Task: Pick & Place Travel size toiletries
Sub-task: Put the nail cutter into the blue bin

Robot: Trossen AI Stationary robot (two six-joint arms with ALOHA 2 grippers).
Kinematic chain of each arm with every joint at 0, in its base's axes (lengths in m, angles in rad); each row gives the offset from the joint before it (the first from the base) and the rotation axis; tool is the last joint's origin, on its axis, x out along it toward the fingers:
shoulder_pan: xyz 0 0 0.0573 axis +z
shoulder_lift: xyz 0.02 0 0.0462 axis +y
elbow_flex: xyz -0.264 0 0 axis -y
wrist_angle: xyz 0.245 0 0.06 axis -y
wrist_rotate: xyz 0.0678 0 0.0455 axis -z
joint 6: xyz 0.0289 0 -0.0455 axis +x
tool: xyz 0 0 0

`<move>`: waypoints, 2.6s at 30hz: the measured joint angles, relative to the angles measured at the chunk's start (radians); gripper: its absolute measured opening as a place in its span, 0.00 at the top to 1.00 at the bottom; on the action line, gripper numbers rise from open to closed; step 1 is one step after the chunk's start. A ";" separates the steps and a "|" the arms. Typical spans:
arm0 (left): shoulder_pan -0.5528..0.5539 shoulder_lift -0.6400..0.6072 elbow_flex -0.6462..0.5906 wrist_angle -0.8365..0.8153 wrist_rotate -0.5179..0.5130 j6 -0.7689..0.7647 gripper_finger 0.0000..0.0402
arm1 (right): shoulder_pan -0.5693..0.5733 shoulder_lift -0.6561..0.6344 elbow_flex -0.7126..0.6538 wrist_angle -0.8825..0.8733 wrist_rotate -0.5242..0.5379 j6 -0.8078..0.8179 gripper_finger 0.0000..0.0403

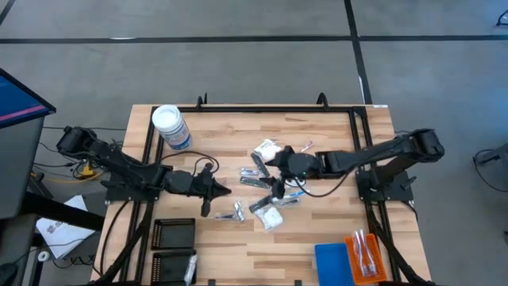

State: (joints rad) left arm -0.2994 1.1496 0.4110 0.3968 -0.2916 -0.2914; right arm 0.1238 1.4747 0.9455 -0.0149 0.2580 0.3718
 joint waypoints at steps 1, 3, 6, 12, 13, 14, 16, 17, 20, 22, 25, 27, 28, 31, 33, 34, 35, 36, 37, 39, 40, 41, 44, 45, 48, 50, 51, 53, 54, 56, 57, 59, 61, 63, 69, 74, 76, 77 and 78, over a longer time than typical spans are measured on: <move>-0.001 0.000 0.000 0.003 0.008 0.003 1.00 | -0.007 0.011 0.000 -0.002 -0.011 -0.001 0.27; -0.003 0.000 0.000 0.003 0.012 0.005 1.00 | -0.014 0.028 -0.001 -0.004 -0.023 -0.004 0.28; -0.003 0.000 0.000 0.003 0.012 0.018 1.00 | -0.021 0.058 0.000 0.006 -0.026 -0.005 0.28; -0.002 0.000 0.000 0.003 0.008 0.025 1.00 | -0.024 0.147 -0.001 0.063 -0.024 -0.018 0.28; -0.002 0.000 0.000 0.003 0.008 0.028 1.00 | -0.028 0.167 -0.001 0.081 -0.024 -0.030 0.28; -0.002 0.000 0.000 0.004 0.007 0.033 1.00 | -0.030 0.184 -0.002 0.098 -0.025 -0.038 0.28; -0.002 0.000 0.000 0.003 0.006 0.052 1.00 | -0.036 0.220 -0.001 0.158 -0.024 -0.041 0.28; -0.002 0.000 0.000 0.003 0.005 0.055 1.00 | -0.041 0.234 0.000 0.175 -0.024 -0.042 0.28; -0.002 0.000 0.000 0.003 -0.010 0.060 1.00 | -0.056 0.264 0.003 0.185 -0.023 -0.042 0.28; -0.002 0.000 0.000 0.002 -0.015 0.074 1.00 | -0.068 0.277 0.008 0.189 -0.022 -0.051 0.28; -0.002 0.000 0.000 0.001 -0.015 0.078 1.00 | -0.084 0.302 0.014 0.199 -0.022 -0.057 0.28; -0.002 0.000 0.000 0.000 -0.015 0.078 0.99 | -0.092 0.320 0.013 0.203 -0.021 -0.040 0.28; -0.002 0.000 0.000 -0.003 -0.015 0.078 0.99 | -0.097 0.329 0.013 0.209 -0.020 -0.034 0.28; -0.002 0.000 -0.004 0.000 -0.015 0.078 0.99 | -0.102 0.353 0.013 0.233 -0.017 -0.039 0.28; -0.002 0.000 -0.017 0.002 -0.020 0.082 0.99 | -0.102 0.365 0.013 0.251 -0.003 -0.068 0.28; -0.002 0.000 -0.024 0.002 -0.033 0.085 0.99 | -0.098 0.366 0.013 0.246 0.016 -0.084 0.28; -0.002 0.000 -0.029 0.003 -0.048 0.090 0.99 | -0.097 0.366 0.013 0.244 0.040 -0.092 0.28; -0.002 0.000 -0.032 0.006 -0.058 0.093 0.99 | -0.097 0.366 0.013 0.241 0.060 -0.092 0.28; -0.002 0.000 -0.035 0.006 -0.068 0.093 0.99 | -0.097 0.365 0.013 0.230 0.065 -0.090 0.28; -0.002 0.000 -0.036 0.008 -0.079 0.093 0.99 | -0.100 0.365 0.013 0.213 0.065 -0.080 0.28; -0.002 0.000 -0.036 0.012 -0.079 0.093 0.99 | -0.101 0.365 0.013 0.210 0.066 -0.075 0.28; -0.002 0.000 -0.035 0.013 -0.079 0.093 0.99 | -0.103 0.365 0.013 0.207 0.065 -0.063 0.28; -0.002 0.000 -0.035 0.015 -0.080 0.093 0.99 | -0.110 0.365 0.013 0.173 0.051 -0.025 0.28; -0.002 0.000 -0.035 0.016 -0.080 0.093 0.99 | -0.112 0.365 0.013 0.158 0.048 -0.010 0.28; -0.002 0.000 -0.035 0.016 -0.083 0.093 0.99 | -0.120 0.365 0.013 0.134 0.051 0.000 0.28; -0.002 0.000 -0.035 0.016 -0.084 0.093 0.99 | -0.120 0.365 0.013 0.135 0.056 -0.012 0.28; -0.002 0.000 -0.035 0.016 -0.083 0.093 0.99 | -0.121 0.365 0.013 0.136 0.057 -0.028 0.28; -0.002 0.000 -0.035 0.016 -0.083 0.093 0.99 | -0.122 0.382 0.013 0.172 0.070 -0.078 0.28; -0.002 0.000 -0.035 0.016 -0.083 0.093 0.99 | -0.122 0.394 0.014 0.189 0.080 -0.109 0.28; -0.002 0.000 -0.035 0.016 -0.083 0.097 0.99 | -0.121 0.420 0.013 0.224 0.091 -0.141 0.28; -0.002 0.000 -0.035 0.016 -0.083 0.097 0.99 | -0.124 0.441 0.021 0.249 0.089 -0.138 0.28; -0.002 0.001 -0.036 0.017 -0.083 0.096 0.99 | -0.126 0.465 0.029 0.220 0.083 -0.121 0.28; -0.002 0.000 -0.036 0.017 -0.083 0.096 0.99 | -0.125 0.485 0.058 0.202 0.083 -0.112 0.28; -0.002 0.000 -0.036 0.019 -0.083 0.096 0.99 | -0.125 0.492 0.083 0.182 0.084 -0.113 0.28; -0.002 0.001 -0.042 0.025 -0.082 0.097 0.99 | -0.128 0.494 0.099 0.160 0.086 -0.138 0.28; -0.002 0.000 -0.042 0.026 -0.082 0.096 0.99 | -0.142 0.494 0.099 0.159 0.083 -0.139 0.28; -0.002 0.000 -0.042 0.026 -0.082 0.094 0.99 | -0.142 0.494 0.099 0.159 0.082 -0.143 0.28; -0.002 0.000 -0.042 0.027 -0.082 0.093 0.99 | -0.142 0.494 0.099 0.160 0.069 -0.157 0.28; -0.002 0.001 -0.042 0.028 -0.082 0.093 0.99 | -0.142 0.494 0.099 0.160 0.045 -0.179 0.28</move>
State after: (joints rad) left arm -0.3016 1.1502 0.3691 0.4244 -0.3737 -0.1982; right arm -0.0184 1.9682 1.0443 0.1448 0.3028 0.1931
